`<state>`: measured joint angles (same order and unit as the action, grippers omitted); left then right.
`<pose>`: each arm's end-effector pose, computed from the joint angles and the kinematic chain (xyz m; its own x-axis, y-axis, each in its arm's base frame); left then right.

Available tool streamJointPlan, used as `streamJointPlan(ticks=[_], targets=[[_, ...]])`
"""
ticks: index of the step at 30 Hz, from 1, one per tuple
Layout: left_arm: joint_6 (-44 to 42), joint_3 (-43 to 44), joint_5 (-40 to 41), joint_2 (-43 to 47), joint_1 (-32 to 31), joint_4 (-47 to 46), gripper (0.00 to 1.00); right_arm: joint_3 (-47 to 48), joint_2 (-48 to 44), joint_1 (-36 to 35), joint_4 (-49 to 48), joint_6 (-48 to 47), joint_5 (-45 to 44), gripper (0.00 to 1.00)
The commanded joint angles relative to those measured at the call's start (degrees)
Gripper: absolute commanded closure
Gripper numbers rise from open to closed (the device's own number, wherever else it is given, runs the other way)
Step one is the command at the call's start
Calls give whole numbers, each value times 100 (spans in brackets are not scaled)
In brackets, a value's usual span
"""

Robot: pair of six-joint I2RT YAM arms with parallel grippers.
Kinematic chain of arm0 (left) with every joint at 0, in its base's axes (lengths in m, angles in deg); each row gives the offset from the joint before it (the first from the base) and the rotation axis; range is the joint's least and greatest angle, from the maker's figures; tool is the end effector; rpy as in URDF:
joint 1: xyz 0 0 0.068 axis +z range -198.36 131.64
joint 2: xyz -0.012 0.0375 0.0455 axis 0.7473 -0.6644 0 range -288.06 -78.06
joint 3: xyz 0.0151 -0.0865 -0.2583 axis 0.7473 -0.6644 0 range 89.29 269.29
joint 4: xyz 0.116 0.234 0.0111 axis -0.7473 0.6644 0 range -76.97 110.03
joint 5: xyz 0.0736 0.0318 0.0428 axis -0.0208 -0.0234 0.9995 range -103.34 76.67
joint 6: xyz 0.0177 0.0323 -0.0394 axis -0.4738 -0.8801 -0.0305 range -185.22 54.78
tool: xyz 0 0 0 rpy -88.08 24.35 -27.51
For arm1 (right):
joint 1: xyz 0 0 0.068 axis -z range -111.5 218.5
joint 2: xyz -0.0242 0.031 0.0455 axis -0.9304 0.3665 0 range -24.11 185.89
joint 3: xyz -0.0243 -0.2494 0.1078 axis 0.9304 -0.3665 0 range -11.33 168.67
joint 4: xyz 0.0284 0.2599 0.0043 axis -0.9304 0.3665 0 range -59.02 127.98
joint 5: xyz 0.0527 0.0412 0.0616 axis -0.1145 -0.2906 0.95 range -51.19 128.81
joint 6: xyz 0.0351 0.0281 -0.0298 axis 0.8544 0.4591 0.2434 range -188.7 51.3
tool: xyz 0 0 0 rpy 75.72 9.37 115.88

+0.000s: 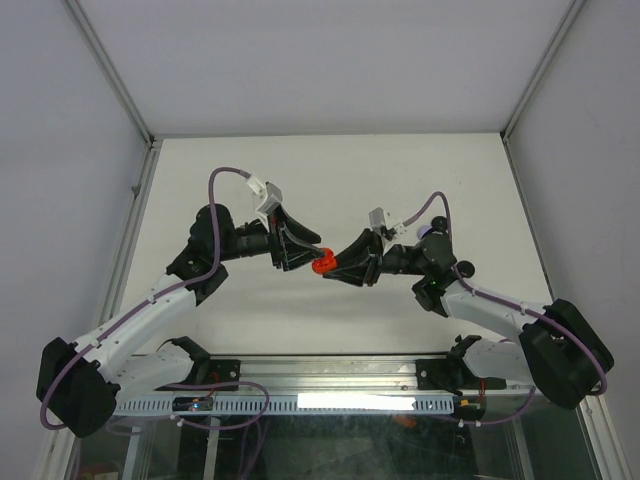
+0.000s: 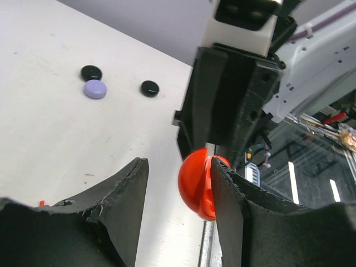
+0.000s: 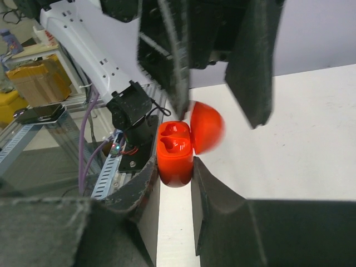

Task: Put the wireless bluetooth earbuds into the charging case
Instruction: Open the charging case, then pick up the earbud from the center of the board.

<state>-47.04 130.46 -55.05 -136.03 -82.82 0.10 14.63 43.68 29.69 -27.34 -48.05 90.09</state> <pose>0.1781 -0.1509 0.3171 -0.3556 -0.0385 -0.9338 0.9040 0.2398 -0.3541 0.1658 0.1690 0.2665 -0.1368 0.1729 -0.9754 -0.9904 -0.0454 0.1308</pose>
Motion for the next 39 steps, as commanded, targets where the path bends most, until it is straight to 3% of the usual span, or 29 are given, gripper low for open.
streamJointPlan(ticks=[1,8,14,24,39], targets=[[132,219,294,52,150,-119,50,-17,-194,-81,-551,-99,277,100],[177,241,233,-12,181,-105,45,-77,-220,-80,-483,-235,159,100],[131,300,405,23,181,84,35,-190,-436,-77,223,-804,-509,100],[211,345,1517,-403,170,774,33,-919,-882,-76,429,-1468,-2425,100],[950,732,3385,-2062,-249,1420,36,-1851,-775,-70,-683,-1559,-4413,100]])
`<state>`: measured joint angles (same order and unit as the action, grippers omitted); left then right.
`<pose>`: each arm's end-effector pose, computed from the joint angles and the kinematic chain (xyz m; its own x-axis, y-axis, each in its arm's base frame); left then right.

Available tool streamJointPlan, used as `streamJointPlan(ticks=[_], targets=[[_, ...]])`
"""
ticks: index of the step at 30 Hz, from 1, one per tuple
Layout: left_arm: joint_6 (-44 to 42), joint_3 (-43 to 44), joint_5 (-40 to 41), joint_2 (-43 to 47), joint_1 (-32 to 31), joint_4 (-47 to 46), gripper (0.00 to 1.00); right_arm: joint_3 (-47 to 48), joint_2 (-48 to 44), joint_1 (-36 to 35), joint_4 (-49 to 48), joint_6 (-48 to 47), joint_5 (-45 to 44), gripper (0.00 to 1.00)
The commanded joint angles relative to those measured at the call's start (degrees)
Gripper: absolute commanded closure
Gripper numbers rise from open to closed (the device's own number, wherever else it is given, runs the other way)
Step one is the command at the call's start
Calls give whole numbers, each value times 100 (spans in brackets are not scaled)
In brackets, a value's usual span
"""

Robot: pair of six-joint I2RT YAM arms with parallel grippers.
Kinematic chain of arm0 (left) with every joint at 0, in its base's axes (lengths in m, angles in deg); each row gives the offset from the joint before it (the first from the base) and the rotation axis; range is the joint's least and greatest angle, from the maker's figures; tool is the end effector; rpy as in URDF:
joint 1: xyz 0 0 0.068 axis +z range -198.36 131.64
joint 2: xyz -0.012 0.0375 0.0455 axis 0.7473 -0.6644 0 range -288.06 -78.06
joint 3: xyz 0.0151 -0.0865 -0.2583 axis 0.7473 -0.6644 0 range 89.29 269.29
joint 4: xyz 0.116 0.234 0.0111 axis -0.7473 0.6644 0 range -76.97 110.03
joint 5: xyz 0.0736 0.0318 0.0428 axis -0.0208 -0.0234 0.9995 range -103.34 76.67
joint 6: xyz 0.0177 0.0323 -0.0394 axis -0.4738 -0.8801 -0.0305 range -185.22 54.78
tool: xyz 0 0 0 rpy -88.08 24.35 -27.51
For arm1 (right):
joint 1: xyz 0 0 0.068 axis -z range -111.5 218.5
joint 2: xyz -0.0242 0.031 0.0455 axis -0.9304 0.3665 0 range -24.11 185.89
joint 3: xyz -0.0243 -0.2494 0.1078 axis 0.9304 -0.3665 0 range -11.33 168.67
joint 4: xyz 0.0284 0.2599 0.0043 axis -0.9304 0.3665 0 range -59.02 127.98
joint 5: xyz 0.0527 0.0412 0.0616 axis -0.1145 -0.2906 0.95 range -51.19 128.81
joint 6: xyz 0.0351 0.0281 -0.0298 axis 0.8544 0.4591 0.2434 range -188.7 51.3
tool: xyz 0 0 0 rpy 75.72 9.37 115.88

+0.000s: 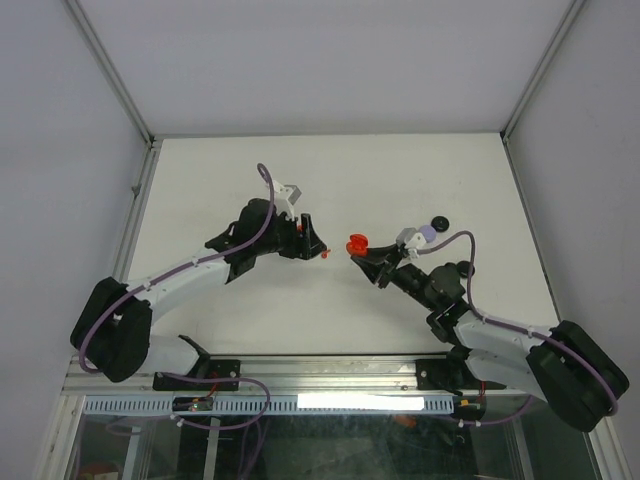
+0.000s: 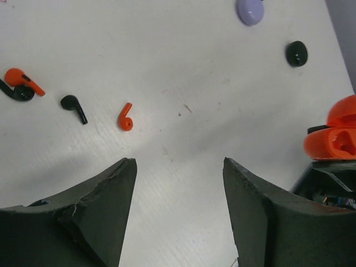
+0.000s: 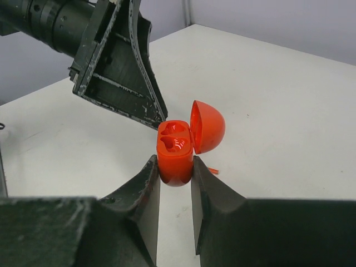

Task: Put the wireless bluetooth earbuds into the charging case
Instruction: Pick up the earbud from the center of the board.

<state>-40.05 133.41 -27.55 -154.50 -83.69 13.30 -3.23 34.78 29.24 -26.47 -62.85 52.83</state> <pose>0.2304 -0.1740 0.2314 -0.7080 -0.0036 -0.7062 0.4732 0.7400 -0.4781 0.1438 0.1286 0.2002 0.0078 0.1339 -0.9910 -0.8053 0.5883 0.0732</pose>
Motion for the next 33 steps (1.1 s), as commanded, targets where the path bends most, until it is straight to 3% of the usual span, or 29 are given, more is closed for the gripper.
streamJointPlan(ticks=[1,14,22,33], targets=[[239,534,791,-340,-229,208,36,-101,170,-26,-862,-57,-750,100],[-30,1818,2420,-2064,-770,1254,49,-283,239,-25,-1143,30,-1269,100],[-106,2204,2738,-2644,-917,1573,60,-302,254,-23,-1163,55,-1343,100],[-157,2493,2880,-3012,-1072,1775,61,-301,315,-26,-1207,92,-1341,100]])
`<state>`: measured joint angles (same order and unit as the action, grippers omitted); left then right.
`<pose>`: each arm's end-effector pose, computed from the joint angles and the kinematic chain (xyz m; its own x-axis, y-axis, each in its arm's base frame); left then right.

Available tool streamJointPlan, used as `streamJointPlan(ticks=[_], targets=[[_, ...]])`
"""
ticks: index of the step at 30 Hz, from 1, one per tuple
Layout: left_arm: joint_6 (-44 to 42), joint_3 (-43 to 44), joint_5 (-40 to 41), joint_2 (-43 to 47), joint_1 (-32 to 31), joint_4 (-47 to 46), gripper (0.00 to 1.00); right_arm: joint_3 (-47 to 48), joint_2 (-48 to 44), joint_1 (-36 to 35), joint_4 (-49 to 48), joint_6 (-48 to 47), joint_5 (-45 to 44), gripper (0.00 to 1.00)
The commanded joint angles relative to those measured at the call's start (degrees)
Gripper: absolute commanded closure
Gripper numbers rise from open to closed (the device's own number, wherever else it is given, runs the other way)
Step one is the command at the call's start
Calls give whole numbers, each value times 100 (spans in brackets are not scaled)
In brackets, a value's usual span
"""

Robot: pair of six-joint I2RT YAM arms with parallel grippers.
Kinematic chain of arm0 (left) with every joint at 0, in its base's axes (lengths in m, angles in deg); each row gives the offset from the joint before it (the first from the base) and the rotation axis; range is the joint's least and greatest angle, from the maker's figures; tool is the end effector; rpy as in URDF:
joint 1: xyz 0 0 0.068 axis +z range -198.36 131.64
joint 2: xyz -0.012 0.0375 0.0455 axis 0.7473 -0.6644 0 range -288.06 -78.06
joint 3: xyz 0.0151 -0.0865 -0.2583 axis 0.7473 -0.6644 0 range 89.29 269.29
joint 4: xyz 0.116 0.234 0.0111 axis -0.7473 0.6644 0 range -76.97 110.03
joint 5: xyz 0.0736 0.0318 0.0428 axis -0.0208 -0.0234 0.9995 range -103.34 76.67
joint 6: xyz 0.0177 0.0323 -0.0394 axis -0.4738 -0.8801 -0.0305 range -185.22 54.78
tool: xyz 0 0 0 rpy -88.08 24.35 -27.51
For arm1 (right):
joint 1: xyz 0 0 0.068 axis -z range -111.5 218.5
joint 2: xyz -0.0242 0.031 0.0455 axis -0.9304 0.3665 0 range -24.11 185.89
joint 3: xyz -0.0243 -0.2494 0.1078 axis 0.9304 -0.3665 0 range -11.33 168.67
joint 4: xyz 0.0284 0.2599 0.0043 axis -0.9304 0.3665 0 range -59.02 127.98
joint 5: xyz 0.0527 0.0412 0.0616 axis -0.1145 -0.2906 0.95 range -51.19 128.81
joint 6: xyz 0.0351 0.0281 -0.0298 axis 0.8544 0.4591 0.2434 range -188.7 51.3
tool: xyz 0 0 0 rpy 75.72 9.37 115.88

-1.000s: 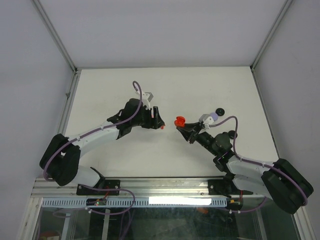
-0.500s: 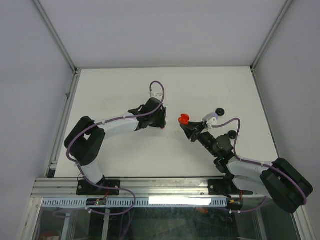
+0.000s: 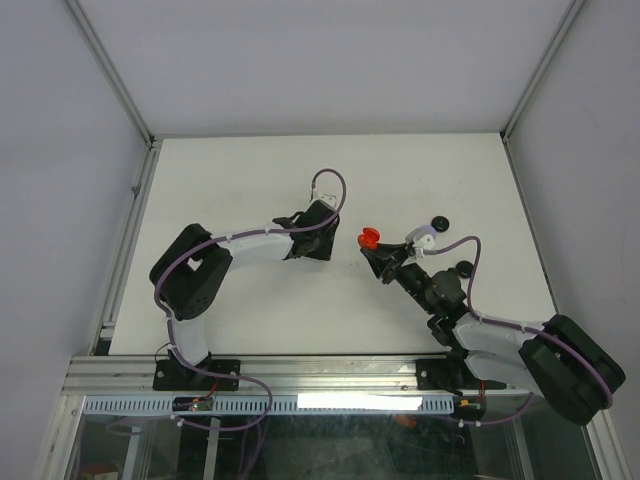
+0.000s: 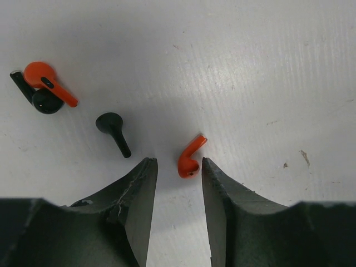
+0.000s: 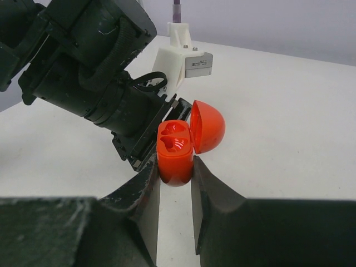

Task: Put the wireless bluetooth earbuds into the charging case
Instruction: Pick up the earbud from the center of the board.

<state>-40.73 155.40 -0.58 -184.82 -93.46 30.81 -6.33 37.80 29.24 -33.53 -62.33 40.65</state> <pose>0.2724 -0.2622 0.1596 -0.7999 0.2299 -0.5543 0.3051 0.9512 -0.0459 0.1451 0.1200 0.1883 0.0289 0.1667 -0.9856 -0.6645 0.7398 0.1057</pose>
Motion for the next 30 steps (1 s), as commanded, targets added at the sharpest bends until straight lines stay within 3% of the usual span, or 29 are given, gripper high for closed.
streamJointPlan(ticks=[1,9,18,30], targets=[[-92,309,202,11,-110,34,61,10,14,-25,-497,47,-123,100],[-94,392,408,-151,-169,262,69,11,6,-23,-503,57,-106,100],[-132,512,543,-376,-261,447,70,3,-52,-27,-459,31,-96,100],[-735,317,715,123,-262,504,91,90,-52,-30,-362,-113,148,100]])
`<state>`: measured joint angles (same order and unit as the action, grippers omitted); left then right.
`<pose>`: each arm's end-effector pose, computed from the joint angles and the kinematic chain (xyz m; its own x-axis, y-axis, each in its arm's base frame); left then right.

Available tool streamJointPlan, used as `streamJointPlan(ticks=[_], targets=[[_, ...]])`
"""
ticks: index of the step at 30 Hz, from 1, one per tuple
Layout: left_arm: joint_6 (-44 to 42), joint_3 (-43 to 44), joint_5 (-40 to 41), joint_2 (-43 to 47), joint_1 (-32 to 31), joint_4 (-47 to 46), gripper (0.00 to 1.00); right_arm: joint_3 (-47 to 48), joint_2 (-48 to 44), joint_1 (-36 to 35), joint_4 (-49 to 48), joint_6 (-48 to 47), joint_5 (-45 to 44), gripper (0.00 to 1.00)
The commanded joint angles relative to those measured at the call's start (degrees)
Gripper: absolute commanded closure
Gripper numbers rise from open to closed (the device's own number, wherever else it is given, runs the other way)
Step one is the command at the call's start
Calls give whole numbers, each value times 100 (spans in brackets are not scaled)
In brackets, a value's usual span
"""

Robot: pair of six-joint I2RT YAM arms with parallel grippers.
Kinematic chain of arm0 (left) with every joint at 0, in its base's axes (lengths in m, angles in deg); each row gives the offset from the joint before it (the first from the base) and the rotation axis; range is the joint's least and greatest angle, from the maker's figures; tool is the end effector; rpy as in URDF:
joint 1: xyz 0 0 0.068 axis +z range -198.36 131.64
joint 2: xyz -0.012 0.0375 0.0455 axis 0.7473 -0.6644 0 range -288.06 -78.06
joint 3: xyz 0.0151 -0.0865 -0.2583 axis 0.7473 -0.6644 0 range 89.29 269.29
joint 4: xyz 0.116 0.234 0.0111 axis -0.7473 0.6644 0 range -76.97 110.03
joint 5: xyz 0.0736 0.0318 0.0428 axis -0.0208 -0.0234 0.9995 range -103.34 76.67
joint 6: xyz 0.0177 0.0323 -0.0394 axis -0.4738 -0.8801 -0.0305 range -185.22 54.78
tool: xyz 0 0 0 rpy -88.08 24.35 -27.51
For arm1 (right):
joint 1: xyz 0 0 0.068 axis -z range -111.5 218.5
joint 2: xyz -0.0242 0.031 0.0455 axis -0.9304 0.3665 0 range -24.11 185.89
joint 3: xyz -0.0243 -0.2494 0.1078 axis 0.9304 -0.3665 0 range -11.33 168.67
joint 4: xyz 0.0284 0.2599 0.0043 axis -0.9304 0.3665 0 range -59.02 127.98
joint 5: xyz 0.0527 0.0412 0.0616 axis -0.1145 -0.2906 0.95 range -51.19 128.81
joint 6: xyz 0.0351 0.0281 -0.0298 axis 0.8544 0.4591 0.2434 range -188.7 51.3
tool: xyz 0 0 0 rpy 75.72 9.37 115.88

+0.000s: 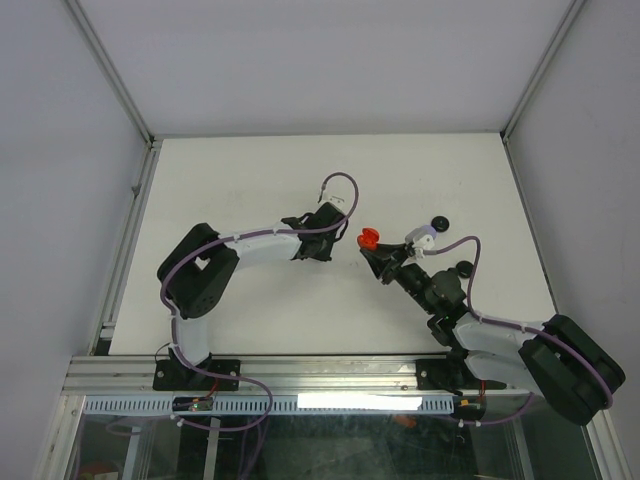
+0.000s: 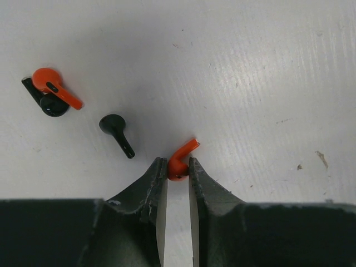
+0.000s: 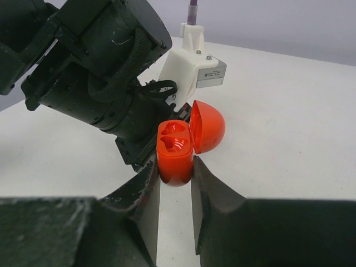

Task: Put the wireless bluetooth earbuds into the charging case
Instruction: Pick up the earbud from the center of the board.

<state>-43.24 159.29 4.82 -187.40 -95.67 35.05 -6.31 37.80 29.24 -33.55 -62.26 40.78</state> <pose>0.2703 -0.2766 0.1591 -0.7754 0.3160 -0.5467 0.3310 0.9407 0.0742 0.1451 0.1201 0.1885 0.0284 0.1679 -0.9854 -0.6663 0.7381 0.1065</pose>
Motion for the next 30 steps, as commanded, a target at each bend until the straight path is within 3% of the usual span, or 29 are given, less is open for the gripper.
streamJointPlan(ticks=[1,5,15,30], targets=[[-606,-85,186,465,-42,83,92,120,-62,-29,-288,-139,210,100],[-974,-213,298,851,-42,62,97,165,-141,-30,-187,-177,286,100],[-2366,-589,152,2077,-42,-264,98,491,-290,-31,348,-266,841,100],[-5317,-1280,-1200,4149,-336,-908,95,911,-541,-34,967,-266,1454,100]])
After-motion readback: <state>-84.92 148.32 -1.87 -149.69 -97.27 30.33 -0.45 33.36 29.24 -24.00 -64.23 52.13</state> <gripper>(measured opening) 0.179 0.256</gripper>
